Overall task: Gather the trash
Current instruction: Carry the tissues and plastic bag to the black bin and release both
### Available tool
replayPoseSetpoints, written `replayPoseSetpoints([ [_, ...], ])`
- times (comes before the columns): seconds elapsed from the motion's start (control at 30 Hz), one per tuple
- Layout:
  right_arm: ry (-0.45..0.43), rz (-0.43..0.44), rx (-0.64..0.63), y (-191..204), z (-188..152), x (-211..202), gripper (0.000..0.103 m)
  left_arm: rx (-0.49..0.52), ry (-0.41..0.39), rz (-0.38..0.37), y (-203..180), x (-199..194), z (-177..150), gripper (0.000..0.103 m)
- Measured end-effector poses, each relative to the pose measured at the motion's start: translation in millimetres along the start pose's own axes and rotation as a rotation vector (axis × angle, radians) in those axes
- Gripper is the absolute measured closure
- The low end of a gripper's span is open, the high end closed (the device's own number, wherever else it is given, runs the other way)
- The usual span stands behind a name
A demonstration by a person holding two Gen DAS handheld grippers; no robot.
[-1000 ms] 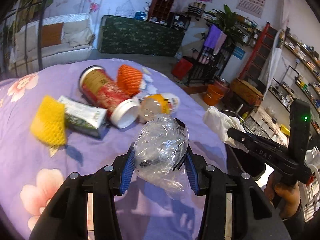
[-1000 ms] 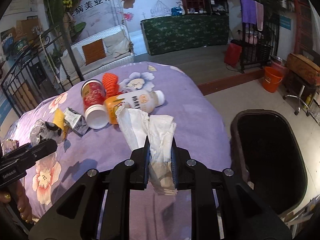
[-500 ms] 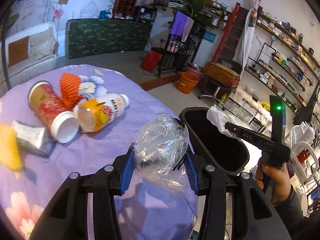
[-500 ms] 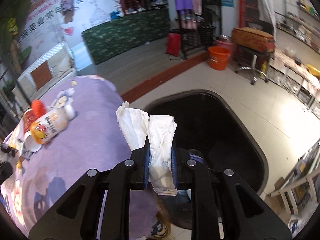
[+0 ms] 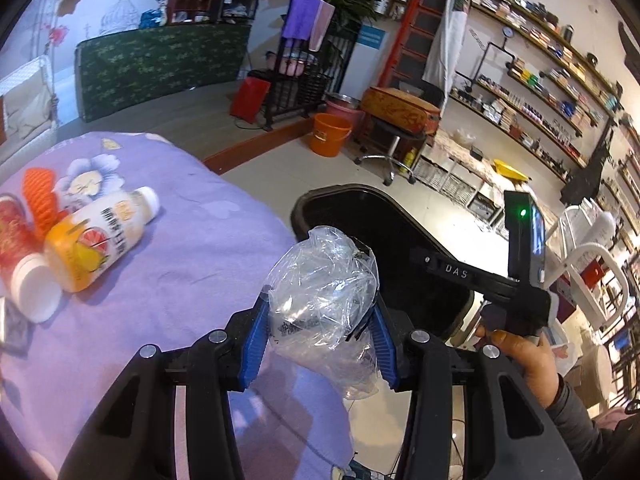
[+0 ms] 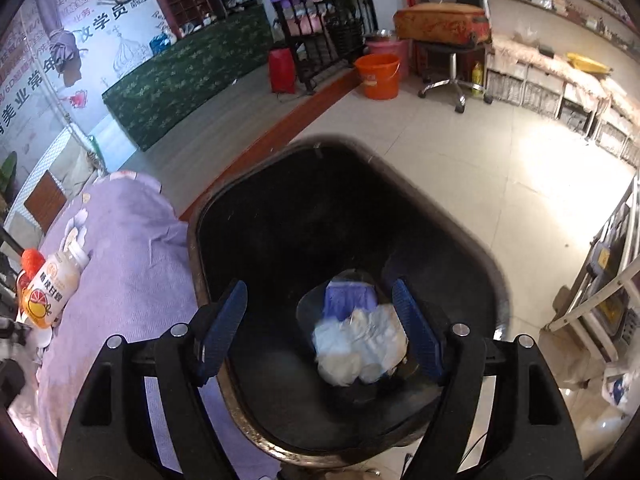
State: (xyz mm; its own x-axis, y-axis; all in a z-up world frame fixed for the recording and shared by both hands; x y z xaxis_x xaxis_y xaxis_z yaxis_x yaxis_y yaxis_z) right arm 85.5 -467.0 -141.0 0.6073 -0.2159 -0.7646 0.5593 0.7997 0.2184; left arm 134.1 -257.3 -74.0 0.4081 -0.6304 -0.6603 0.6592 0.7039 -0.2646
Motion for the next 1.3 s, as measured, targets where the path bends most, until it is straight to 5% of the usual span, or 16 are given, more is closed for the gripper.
replayPoseSetpoints([
  [0.33,-0.168,-0.083,0.091,-46.9,35.8,-50.1,0.019,0.119,0.053,-0.066,-55.3,44.7,22.2,0.058],
  [0.57,-0.194,-0.129,0.141,-79.1,43.2,-63.1,0.019,0.239,0.089,-0.076,-89.0,72.6,23.8,0.058],
  [0.97,-0.192,-0.166,0.185,-105.4,43.2,-66.0,0.019,0.280,0.141,-0.059,-109.1,106.7,26.1,0.057],
  [1.03,-0.189,-0.165,0.186,-106.4,43.2,-65.3,0.019,0.276,0.141,-0.062,-108.5,107.2,25.5,0.049],
  [1.1,-0.190,-0.164,0.185,-106.4,43.4,-65.5,0.019,0.267,0.133,-0.060,-109.8,106.1,26.2,0.026],
  [1.3,-0.189,-0.152,0.174,-102.7,44.0,-64.7,0.018,0.259,0.075,-0.097,-111.4,94.2,29.6,0.008],
])
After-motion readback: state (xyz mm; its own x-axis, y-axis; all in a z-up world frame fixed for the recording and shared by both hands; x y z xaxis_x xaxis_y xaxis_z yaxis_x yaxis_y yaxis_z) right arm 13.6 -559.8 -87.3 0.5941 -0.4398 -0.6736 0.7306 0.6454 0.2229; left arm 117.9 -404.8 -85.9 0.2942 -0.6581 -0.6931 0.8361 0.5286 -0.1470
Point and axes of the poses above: each gripper's, at about its wrist camera, not at the fingertips, and x roughly the way its jaws point, y to its left, z to its top, the point moved 6 cm from there along x, roughly the way its jaws point, and after that the axes turned 2 degrees about -z, right-handed, at the moved point
